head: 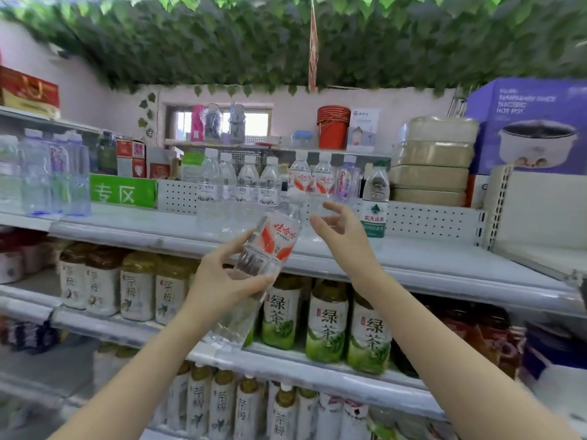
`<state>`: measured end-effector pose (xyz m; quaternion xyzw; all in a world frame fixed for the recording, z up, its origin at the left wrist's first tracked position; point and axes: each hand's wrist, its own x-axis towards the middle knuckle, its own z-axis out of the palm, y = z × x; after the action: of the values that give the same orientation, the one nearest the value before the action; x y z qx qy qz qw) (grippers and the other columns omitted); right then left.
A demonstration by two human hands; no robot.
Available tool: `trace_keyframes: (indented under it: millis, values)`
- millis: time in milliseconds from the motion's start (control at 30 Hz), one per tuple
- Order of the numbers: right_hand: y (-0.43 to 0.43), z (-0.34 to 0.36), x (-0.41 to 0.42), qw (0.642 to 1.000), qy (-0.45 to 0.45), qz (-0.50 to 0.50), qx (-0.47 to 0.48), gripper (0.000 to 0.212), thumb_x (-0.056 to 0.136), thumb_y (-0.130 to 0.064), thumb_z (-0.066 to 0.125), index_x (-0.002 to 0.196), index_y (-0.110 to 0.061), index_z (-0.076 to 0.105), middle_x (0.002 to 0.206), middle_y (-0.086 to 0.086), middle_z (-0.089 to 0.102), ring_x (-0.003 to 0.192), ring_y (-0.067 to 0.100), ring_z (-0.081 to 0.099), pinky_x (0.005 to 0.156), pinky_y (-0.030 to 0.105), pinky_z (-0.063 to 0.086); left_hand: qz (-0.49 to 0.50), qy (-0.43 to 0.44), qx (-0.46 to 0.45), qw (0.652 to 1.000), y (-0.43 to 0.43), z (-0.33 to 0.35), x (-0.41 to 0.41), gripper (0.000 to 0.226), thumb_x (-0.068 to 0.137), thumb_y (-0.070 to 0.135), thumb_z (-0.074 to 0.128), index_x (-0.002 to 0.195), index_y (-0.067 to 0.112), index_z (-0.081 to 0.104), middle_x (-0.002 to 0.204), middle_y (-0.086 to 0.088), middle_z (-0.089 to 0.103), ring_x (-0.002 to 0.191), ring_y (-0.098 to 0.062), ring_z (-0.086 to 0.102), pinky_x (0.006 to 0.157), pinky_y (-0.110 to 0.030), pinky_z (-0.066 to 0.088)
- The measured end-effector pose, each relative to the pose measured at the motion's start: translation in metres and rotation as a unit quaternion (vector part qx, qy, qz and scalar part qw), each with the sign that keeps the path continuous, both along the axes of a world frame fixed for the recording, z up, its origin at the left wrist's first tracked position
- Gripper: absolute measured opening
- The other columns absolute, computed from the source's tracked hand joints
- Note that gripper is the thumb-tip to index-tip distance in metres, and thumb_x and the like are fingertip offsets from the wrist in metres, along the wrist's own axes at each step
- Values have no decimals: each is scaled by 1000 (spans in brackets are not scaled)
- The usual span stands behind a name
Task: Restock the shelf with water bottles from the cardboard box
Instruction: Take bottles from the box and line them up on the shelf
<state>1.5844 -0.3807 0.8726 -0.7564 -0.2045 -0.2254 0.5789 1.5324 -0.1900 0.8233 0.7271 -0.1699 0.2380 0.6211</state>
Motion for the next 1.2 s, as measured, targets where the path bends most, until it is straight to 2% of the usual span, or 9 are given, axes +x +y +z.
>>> trace_keyframes:
  millis: [100, 200, 367, 467, 567, 733, 967, 1100, 1200]
  values:
    - [6, 4, -5, 998, 43, 46, 4, 54, 86, -50, 58, 132, -26, 42, 117, 0, 60, 108, 14, 57, 92, 33, 47, -4, 1, -12, 1000, -7, 5, -4, 78, 67, 0, 80, 132, 30, 49, 107, 10, 61, 70, -15, 71, 58, -21, 56]
    - [19, 6, -7, 995, 61, 78, 9, 63, 82, -50, 62, 135, -25, 39, 120, 1, 61, 109, 13, 58, 98, 39, 46, 3, -12, -5, 1000, -5, 7, -6, 71, 68, 5, 82, 125, 37, 53, 111, 9, 59, 73, -14, 71, 59, -19, 55]
    - [47, -3, -7, 993, 64, 99, 2, 89, 72, -48, 73, 145, -27, 24, 123, 4, 60, 104, 14, 63, 89, 32, 53, 3, -41, -30, 999, 4, 2, -3, 61, 68, 8, 81, 115, 36, 54, 106, 15, 58, 75, -9, 69, 60, -15, 53]
    - [58, -7, -6, 992, 52, 108, 32, 84, 76, -34, 75, 143, -28, 24, 120, 5, 60, 101, 12, 64, 81, 23, 55, -12, -48, -35, 998, 11, 0, 5, 62, 69, 5, 80, 115, 35, 52, 105, 17, 56, 72, -4, 67, 59, -13, 51]
    - [64, -5, 1, 995, 33, 89, 37, 84, 74, -31, 79, 140, -29, 28, 124, 5, 58, 103, 15, 64, 86, 32, 56, -34, -38, -18, 999, 19, 0, 16, 66, 70, 9, 80, 121, 35, 49, 113, 11, 58, 82, -7, 68, 66, -23, 57]
    - [62, 10, 17, 999, -17, 36, 26, 85, 70, -26, 82, 137, -31, 31, 127, 9, 55, 103, 17, 63, 89, 32, 54, 3, -27, 49, 998, 34, -7, 33, 65, 68, 34, 80, 122, 50, 45, 121, 21, 54, 105, -1, 58, 84, -29, 51]
    - [36, 58, 58, 996, -60, 7, 72, 81, 68, -14, 83, 132, -20, 34, 110, -4, 54, 89, 10, 63, 69, 16, 55, 59, -17, 58, 996, 50, -17, 62, 40, 85, 17, 66, 119, 34, 56, 120, 9, 59, 96, -4, 63, 75, -18, 47]
    - [33, 66, 95, 995, -80, -19, 61, 87, 58, -29, 88, 128, -29, 37, 126, 7, 54, 105, 22, 61, 90, 40, 54, 91, -17, 87, 992, 48, -9, 80, 32, 86, 18, 64, 109, 39, 57, 117, 13, 59, 97, -2, 60, 76, -19, 45]
    - [33, 66, 118, 994, -88, -21, 61, 83, 64, -22, 86, 130, -27, 37, 128, 6, 53, 106, 21, 61, 92, 39, 53, 115, -16, 114, 987, 44, 2, 97, 31, 88, 19, 62, 114, 35, 56, 117, 12, 58, 98, -2, 57, 73, -19, 44]
